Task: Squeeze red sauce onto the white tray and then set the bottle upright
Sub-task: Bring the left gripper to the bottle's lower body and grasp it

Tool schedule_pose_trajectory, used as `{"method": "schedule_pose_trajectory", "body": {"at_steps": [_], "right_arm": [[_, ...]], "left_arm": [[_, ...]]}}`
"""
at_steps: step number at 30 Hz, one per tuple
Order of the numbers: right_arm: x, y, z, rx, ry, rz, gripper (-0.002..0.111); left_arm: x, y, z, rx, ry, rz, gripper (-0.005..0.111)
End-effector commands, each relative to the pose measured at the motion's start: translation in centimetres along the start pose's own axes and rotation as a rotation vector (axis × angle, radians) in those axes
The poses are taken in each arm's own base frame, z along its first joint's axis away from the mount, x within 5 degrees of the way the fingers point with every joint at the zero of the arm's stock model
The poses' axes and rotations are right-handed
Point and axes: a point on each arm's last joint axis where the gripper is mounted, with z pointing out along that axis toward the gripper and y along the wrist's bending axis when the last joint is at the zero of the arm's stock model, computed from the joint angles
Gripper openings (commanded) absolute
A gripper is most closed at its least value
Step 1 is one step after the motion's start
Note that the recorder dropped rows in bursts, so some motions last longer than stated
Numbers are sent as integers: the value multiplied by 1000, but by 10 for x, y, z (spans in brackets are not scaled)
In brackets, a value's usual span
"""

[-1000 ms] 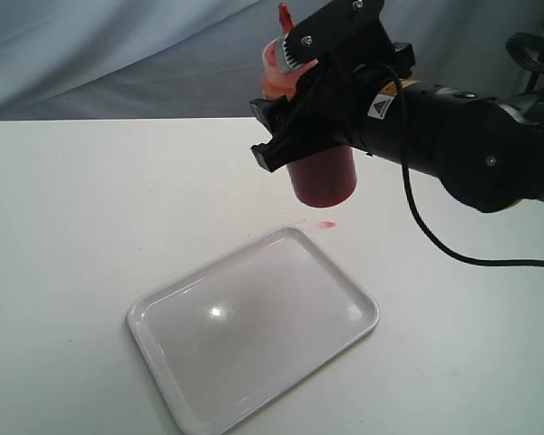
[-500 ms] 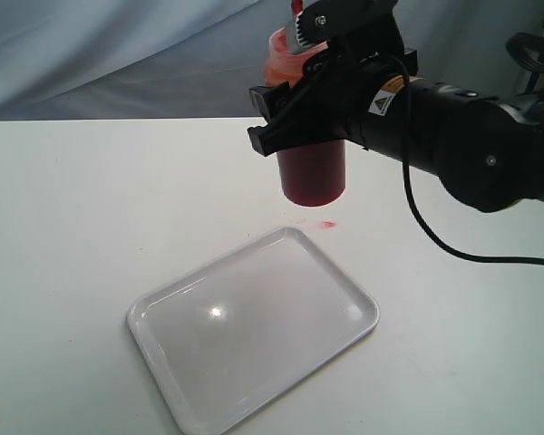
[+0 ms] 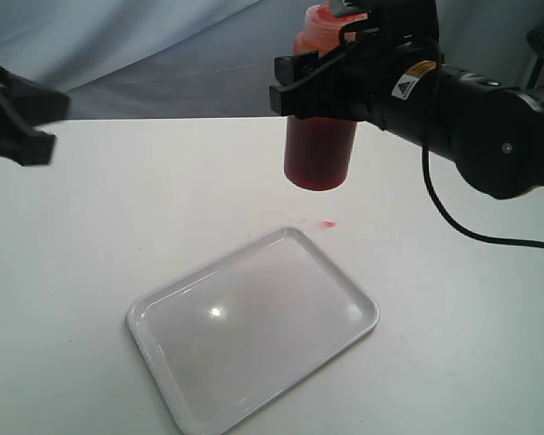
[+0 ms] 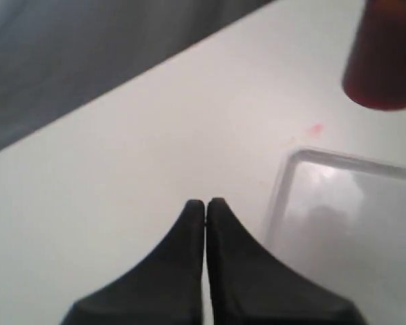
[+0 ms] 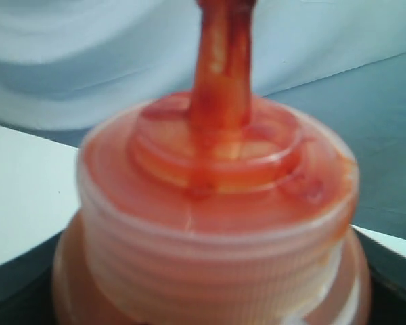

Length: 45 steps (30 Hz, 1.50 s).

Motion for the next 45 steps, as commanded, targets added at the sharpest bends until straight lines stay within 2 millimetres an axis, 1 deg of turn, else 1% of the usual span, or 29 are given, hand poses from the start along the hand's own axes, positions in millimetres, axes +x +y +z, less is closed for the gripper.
{"method": "schedule_pose_trajectory", "body": {"at_steps": [1, 2, 4, 5, 8, 9, 11, 16, 19, 21, 23, 26, 27, 33, 38, 41, 45], "right_arm": [[-15, -2, -4, 10, -95, 13, 0], [-15, -2, -4, 10, -95, 13, 0], [-15, -2, -4, 10, -95, 13, 0], [-15, -2, -4, 10, -95, 13, 0], [-15, -2, -4, 10, -95, 13, 0], [-15, -2, -4, 10, -95, 13, 0], [-15, -2, -4, 10, -95, 21, 0], [-14, -2, -4, 6, -88, 85, 0], [-13, 0, -3, -12, -74, 108, 0], [-12, 2, -3, -35, -59, 125, 0], [-11, 6, -4, -68, -49, 148, 0], [-10, 18, -5, -149, -36, 156, 0], [-10, 21, -5, -172, -32, 150, 0], [-8, 38, -8, -261, -10, 160, 0], [-12, 44, -10, -331, -41, 223, 0], [-13, 50, -12, -399, -42, 241, 0], [-20, 58, -17, -515, -96, 271, 0]], "left_arm": [[12, -3, 43, 111, 44, 7, 12], [15, -2, 51, 123, 54, -6, 18], [19, -2, 63, 154, 69, -52, 36], [21, -3, 68, 176, 76, -87, 50], [23, -7, 81, 247, 69, -230, 103], [23, -8, 83, 273, 63, -277, 104], [22, -10, 85, 302, 54, -316, 104], [22, -12, 85, 317, 49, -295, 104], [21, -18, 86, 341, 52, -274, 104], [19, -30, 87, 374, 49, -195, 104], [16, -46, 88, 426, 40, -86, 104], [12, -67, 90, 448, 20, 29, 104], [12, -69, 91, 439, 17, 45, 104], [11, -73, 92, 435, 17, 52, 104], [12, -73, 92, 434, 20, 55, 104], [13, -72, 92, 433, 25, 68, 104], [13, -72, 92, 428, 28, 77, 104]]}}
